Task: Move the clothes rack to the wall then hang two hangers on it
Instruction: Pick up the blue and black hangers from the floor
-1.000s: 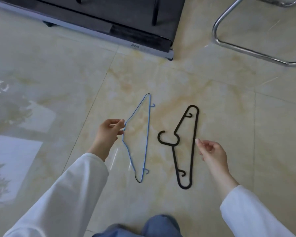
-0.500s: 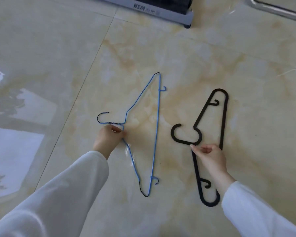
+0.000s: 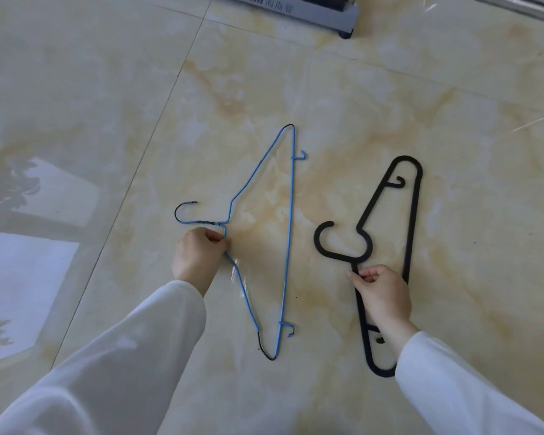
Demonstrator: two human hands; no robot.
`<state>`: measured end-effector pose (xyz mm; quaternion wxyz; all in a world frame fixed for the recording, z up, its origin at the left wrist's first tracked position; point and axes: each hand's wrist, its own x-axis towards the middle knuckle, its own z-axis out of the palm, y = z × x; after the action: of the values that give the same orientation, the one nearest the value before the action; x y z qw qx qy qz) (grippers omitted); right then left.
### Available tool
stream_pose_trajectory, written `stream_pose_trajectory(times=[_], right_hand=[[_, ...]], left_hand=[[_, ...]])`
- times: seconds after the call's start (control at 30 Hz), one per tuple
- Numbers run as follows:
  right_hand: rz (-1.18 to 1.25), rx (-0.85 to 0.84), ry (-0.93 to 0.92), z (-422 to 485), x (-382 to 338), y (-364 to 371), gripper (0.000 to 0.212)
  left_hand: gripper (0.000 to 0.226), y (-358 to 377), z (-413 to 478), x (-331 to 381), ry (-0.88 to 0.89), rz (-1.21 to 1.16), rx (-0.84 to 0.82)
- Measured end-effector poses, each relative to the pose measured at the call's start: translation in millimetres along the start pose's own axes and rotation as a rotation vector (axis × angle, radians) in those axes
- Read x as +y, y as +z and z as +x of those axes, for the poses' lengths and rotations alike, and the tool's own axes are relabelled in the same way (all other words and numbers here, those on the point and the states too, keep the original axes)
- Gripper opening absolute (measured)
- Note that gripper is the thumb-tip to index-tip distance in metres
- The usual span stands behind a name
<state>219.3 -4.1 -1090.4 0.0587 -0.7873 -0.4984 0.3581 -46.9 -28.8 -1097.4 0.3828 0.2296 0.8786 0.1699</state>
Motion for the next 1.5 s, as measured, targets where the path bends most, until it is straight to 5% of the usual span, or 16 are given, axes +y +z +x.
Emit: stream_pose_trajectory(times=[0.37,0.9,1.5], right_hand=[[0.125,-0.002,-0.035,-7,-26,-17,0.026],[0.556,-0.263,-0.121,-18,-99,-54,0.008],[0.577,-0.289,-0.089,-169,-210,-285,0.012]], left_hand=[[0.006,-8,-24,17,-0.010,-0.433,-0.204],[0.010,-23,-69,118,0.036,-0.419,-0.519],[0.017,-162,-268,272,-0.066,-0.483,-0.564]])
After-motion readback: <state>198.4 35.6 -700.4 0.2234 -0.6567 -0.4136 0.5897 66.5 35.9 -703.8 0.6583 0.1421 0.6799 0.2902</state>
